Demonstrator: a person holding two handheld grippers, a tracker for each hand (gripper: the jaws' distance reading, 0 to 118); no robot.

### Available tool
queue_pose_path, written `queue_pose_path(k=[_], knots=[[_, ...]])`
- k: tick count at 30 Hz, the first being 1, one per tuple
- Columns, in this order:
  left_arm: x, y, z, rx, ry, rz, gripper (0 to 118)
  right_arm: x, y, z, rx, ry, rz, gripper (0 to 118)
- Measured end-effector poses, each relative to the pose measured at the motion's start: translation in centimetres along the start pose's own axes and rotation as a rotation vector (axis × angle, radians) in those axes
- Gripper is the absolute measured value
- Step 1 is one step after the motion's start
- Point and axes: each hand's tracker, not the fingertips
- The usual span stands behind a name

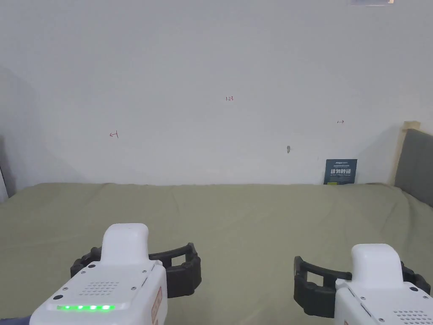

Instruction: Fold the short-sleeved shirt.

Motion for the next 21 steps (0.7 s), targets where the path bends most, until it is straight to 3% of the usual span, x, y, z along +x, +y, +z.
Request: queue_pose_path(k=[4,13,21], knots=[[0.0,-0.5,-0.3,-0.017,0.066,-0.027,118,-0.5,0.3,0.2,0.004,0.015,0.003,118],[0.2,-0.4,0.3,0.017,0.012,-0.036,118,-0.9,0.6,0.2,0.010,0.026,0.017,118],[-0.6,-1.8,-0.4,0.024,0.065,-0.019,118,-1.1,1.2,0.4,0.019,0.022,0.024,118]])
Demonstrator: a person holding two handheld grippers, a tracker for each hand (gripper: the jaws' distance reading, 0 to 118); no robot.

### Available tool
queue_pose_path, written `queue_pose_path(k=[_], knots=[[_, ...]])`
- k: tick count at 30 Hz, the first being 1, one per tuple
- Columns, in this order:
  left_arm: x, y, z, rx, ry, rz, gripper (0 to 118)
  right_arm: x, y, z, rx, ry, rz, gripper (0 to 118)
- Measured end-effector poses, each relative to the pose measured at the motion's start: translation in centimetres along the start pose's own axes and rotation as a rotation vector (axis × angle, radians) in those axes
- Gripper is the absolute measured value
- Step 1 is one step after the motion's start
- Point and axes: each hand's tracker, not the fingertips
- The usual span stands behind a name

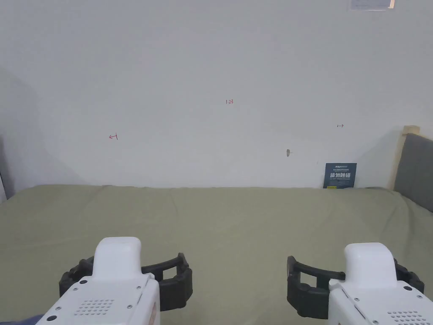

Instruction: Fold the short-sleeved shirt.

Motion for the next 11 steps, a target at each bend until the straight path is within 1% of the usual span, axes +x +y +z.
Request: queue_pose_path(k=[3,7,9,11], knots=[[0.0,0.0,0.0,-0.013,-0.009,0.009,118,-0.1,-0.1,-0.2,0.000,-0.003,0.003,118],[0.3,0.2,0.7,-0.010,-0.003,-0.012,118,0.0,-0.1,-0.6,-0.001,0.004,-0.006,118],[0.1,0.1,0.8,-0.016,-0.033,0.006,118,0.0,-0.1,-0.8,0.001,0.002,-0.004,118],[-0.3,0.1,0.8,-0.013,-0.033,0.044,118,0.1,0.1,-1.1,-0.004,0.005,-0.005,118]])
